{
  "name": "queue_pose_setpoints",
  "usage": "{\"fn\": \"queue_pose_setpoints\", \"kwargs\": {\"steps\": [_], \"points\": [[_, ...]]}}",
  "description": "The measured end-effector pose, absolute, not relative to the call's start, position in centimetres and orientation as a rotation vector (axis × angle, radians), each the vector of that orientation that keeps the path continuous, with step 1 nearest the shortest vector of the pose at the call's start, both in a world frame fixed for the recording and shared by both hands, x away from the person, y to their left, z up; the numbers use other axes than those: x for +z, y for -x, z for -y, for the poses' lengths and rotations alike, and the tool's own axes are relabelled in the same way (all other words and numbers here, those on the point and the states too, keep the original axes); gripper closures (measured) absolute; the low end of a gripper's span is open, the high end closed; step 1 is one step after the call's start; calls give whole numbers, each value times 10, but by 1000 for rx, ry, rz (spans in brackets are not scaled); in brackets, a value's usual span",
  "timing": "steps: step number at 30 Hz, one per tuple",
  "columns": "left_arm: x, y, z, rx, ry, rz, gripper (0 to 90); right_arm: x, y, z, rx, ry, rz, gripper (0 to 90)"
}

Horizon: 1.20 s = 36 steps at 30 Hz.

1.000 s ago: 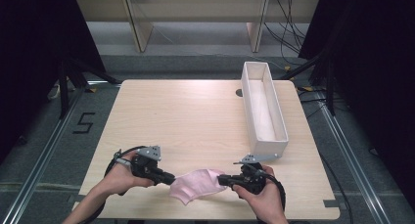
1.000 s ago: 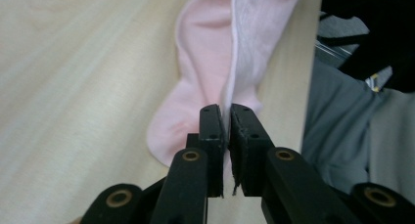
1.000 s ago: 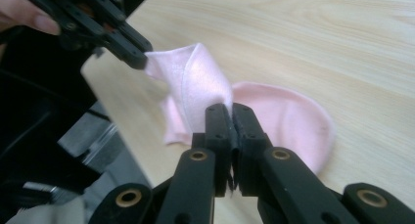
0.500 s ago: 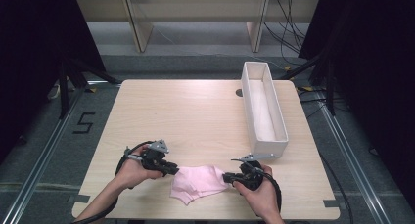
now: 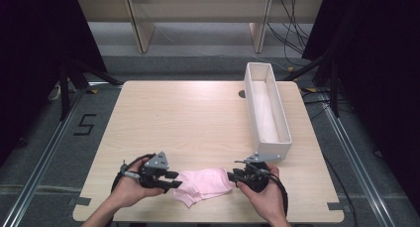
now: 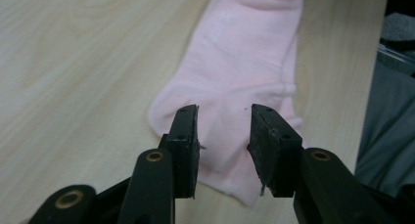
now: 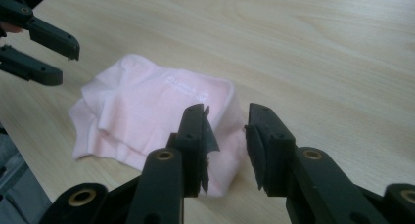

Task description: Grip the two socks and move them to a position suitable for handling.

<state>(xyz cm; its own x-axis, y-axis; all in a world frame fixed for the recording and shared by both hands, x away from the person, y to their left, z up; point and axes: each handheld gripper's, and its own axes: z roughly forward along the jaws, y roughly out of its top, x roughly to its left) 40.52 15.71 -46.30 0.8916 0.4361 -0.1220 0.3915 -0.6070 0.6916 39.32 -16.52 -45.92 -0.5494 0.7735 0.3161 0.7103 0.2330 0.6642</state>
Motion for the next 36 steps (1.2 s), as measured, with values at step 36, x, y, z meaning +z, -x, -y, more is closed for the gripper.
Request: {"fn": "queue_pose_setpoints", "kwargs": {"steps": [36], "points": [[-463,-403,-143,138,-2412,-373,868,-470,-401,164,1100,-1498,-2459,885]]}}
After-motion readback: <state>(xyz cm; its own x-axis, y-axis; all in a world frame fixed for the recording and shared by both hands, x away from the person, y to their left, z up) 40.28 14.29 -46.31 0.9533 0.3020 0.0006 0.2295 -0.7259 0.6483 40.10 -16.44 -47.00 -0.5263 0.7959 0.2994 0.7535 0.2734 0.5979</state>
